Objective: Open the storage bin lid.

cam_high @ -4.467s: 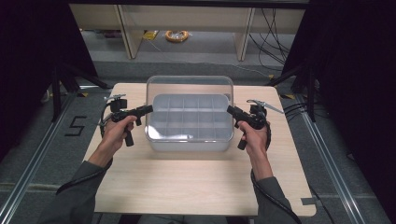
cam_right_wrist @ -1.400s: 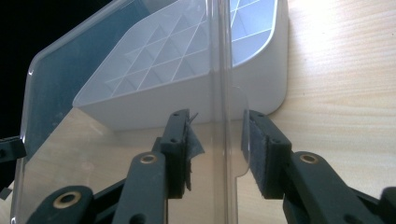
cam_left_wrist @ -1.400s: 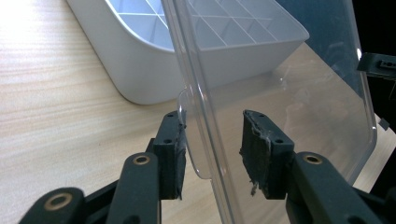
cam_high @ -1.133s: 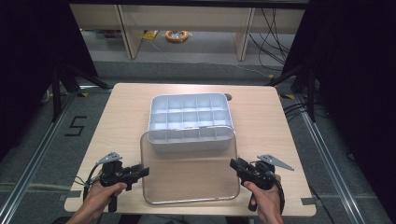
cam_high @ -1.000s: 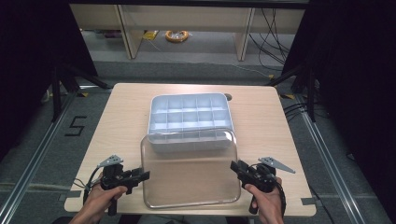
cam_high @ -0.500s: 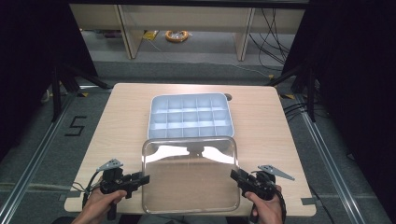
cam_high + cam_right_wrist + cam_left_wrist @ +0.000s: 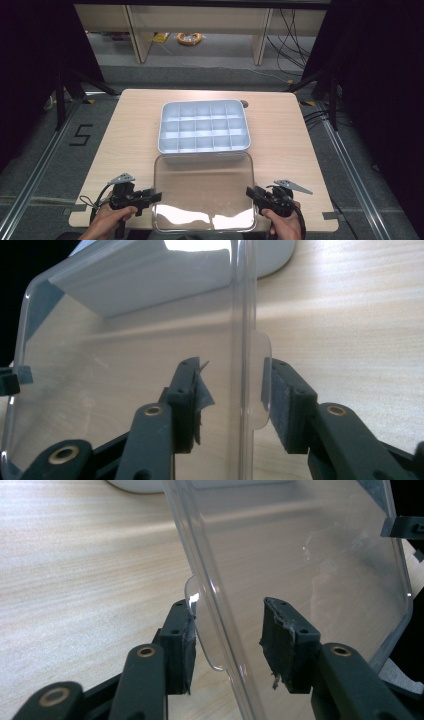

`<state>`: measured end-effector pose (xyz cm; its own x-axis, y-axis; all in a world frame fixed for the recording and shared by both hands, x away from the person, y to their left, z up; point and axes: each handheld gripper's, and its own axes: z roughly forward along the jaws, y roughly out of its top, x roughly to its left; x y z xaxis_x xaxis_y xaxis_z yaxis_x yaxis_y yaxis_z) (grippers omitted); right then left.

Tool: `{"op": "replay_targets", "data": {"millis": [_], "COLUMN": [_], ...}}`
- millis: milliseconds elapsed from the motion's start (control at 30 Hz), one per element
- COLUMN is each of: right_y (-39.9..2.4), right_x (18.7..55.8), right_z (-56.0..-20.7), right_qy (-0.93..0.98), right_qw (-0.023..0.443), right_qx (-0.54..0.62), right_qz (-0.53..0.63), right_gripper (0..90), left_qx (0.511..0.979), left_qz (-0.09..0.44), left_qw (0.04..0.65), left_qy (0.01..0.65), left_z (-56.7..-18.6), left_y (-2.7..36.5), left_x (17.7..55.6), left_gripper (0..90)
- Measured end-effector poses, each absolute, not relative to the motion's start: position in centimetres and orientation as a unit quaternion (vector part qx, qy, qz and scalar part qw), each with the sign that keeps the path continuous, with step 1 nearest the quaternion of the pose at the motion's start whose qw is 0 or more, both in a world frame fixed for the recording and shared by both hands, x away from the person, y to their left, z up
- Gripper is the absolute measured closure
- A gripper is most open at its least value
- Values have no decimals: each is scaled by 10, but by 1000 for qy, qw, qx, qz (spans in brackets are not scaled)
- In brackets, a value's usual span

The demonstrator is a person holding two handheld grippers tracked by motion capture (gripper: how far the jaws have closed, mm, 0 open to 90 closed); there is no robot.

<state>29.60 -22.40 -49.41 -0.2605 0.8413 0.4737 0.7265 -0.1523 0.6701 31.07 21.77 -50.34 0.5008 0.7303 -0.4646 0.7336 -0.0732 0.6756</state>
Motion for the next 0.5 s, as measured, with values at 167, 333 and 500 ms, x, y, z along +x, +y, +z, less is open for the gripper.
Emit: {"op": "replay_targets", "data": {"millis": [167, 333, 500], "right_y": [-224, -225, -223], "right_x": [297, 301, 303], "right_z": [-498, -504, -506], "right_qy": [648, 661, 665], "right_qw": [56, 62, 61], "right_qx": [610, 602, 602], "right_qz": [452, 444, 437], "right_gripper": [583, 570, 557], "left_qx": [733, 733, 729], "left_qz": [-16, -22, -27], "left_qw": [455, 449, 445], "left_qy": [505, 511, 519], "left_z": [-508, -510, -512], "left_y": [218, 218, 218], "left_x": [312, 314, 316], "left_gripper": [556, 548, 545]}}
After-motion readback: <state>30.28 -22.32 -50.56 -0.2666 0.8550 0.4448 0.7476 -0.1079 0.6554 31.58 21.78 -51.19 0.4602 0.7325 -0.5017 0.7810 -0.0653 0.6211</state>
